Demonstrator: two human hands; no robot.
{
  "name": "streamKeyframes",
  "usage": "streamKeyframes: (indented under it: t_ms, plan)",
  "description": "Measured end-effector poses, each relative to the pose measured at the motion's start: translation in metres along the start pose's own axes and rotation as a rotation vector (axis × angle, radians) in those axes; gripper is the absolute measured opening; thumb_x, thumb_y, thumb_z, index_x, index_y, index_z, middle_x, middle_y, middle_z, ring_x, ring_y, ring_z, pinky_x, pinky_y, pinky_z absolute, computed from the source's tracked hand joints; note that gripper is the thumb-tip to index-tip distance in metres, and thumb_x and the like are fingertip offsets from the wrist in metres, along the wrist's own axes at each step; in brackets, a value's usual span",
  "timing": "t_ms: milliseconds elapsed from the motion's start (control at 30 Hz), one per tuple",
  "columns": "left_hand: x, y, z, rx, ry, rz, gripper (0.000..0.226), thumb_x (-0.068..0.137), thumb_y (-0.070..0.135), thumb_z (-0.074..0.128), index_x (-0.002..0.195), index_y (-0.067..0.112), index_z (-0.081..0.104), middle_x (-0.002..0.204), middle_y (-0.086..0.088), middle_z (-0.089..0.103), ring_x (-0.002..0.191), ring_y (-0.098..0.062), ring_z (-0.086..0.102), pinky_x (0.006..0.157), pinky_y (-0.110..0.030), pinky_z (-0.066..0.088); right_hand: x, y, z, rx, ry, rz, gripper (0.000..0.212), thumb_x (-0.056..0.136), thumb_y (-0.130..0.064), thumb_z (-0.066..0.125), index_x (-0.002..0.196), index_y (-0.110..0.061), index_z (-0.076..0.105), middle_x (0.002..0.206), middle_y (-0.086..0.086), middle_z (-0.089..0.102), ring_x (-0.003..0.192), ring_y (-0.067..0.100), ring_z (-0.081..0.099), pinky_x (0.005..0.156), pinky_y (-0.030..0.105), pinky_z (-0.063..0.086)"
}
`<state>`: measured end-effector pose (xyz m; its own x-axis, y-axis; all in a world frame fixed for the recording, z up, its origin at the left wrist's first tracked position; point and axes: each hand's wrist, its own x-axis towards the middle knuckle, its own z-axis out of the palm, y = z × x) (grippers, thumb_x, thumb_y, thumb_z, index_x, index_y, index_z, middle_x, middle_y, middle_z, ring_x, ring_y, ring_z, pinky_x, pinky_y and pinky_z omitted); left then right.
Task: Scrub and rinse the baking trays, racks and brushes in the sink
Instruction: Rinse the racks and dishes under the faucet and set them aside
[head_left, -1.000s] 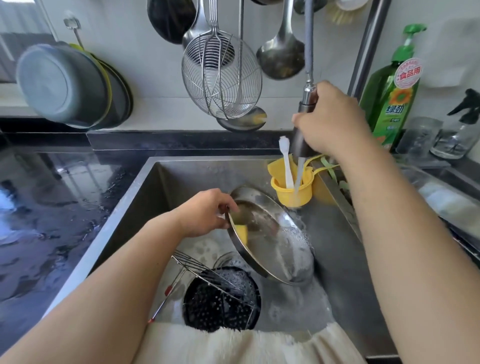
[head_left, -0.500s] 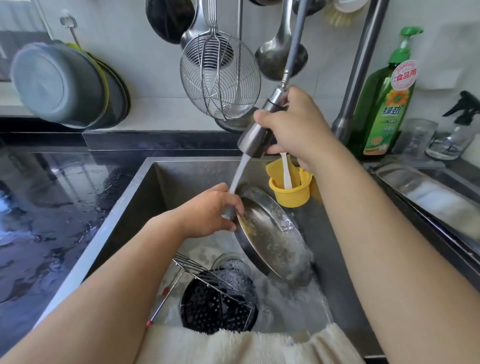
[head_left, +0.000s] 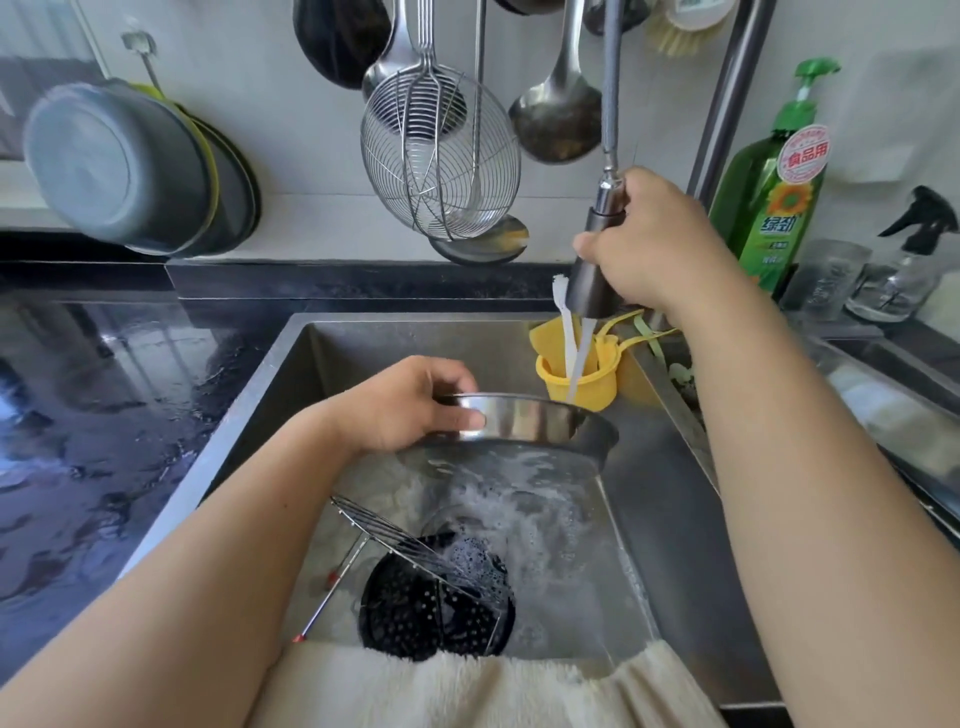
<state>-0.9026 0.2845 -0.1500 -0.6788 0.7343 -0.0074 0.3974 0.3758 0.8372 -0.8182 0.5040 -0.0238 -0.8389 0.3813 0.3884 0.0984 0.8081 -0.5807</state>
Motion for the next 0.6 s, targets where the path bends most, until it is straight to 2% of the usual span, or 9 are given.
streamKeyframes:
  t_ms: [100,167,233,333,433,500,567,600]
  plan:
    - [0.002,0.008,-0.008,-0.087,0.125,-0.079,0.015,0.092,0.013,0.077,0.08,0.012,0.067,0.076,-0.006,0.07,0.071,-0.019,0.061,0.067,-0.029,0.05,0.001,0.001,-0.004,-0.061,0.018,0.01,0.023,0.093,-0.026,0.066,0.11,-0.019,0.051,0.096,0.003,0.056,0.093,0.029,0.058,0.077,0.041,0.051]
    - [0.002,0.01,-0.014,-0.146,0.191,-0.159,0.021,0.094,0.016,0.076,0.075,0.015,0.067,0.068,-0.006,0.065,0.062,-0.022,0.057,0.061,-0.032,0.048,0.002,0.0,-0.001,-0.035,0.007,0.016,0.025,0.094,-0.026,0.066,0.111,-0.019,0.05,0.098,0.003,0.056,0.095,0.029,0.059,0.079,0.043,0.053]
    - [0.001,0.014,-0.018,-0.171,0.185,-0.204,0.021,0.096,0.014,0.073,0.075,0.013,0.067,0.063,-0.006,0.061,0.055,-0.02,0.054,0.057,-0.031,0.045,0.002,-0.001,0.006,0.084,-0.016,0.024,0.026,0.093,-0.027,0.069,0.109,-0.02,0.049,0.101,0.002,0.057,0.097,0.029,0.061,0.084,0.047,0.057]
    - [0.002,0.022,-0.016,-0.249,0.219,-0.247,0.022,0.095,0.007,0.072,0.074,0.011,0.068,0.06,-0.006,0.062,0.049,-0.018,0.053,0.05,-0.026,0.044,0.003,-0.006,0.018,0.259,-0.03,0.036,0.024,0.091,-0.028,0.072,0.098,-0.022,0.049,0.102,0.002,0.06,0.096,0.029,0.064,0.08,0.05,0.061]
    - [0.006,0.024,-0.021,-0.439,0.349,-0.302,0.021,0.094,-0.003,0.068,0.077,0.009,0.069,0.061,-0.006,0.065,0.059,-0.02,0.058,0.06,-0.028,0.05,0.005,-0.009,0.024,0.359,-0.042,0.044,0.023,0.088,-0.027,0.072,0.096,-0.022,0.051,0.103,0.002,0.061,0.097,0.029,0.065,0.077,0.051,0.062]
    - [0.005,0.021,-0.027,-0.485,0.404,-0.335,0.022,0.095,-0.004,0.066,0.077,0.008,0.069,0.062,-0.006,0.065,0.063,-0.02,0.058,0.068,-0.032,0.05,0.005,-0.009,0.027,0.374,-0.032,0.039,0.024,0.088,-0.028,0.072,0.097,-0.02,0.051,0.102,0.002,0.061,0.097,0.029,0.065,0.078,0.051,0.062]
    - [0.004,0.021,-0.028,-0.46,0.356,-0.355,0.024,0.097,-0.004,0.062,0.077,0.006,0.069,0.066,-0.009,0.064,0.062,-0.021,0.058,0.065,-0.032,0.051,0.006,-0.009,0.03,0.397,-0.028,0.037,0.024,0.088,-0.028,0.072,0.099,-0.02,0.052,0.102,0.002,0.062,0.097,0.028,0.065,0.079,0.051,0.061]
    - [0.004,0.022,-0.026,-0.441,0.327,-0.362,0.023,0.098,-0.004,0.061,0.079,0.005,0.069,0.067,-0.011,0.064,0.059,-0.02,0.06,0.058,-0.03,0.053,0.006,-0.009,0.031,0.422,-0.034,0.04,0.024,0.088,-0.027,0.072,0.099,-0.02,0.052,0.103,0.002,0.062,0.098,0.027,0.065,0.078,0.05,0.062]
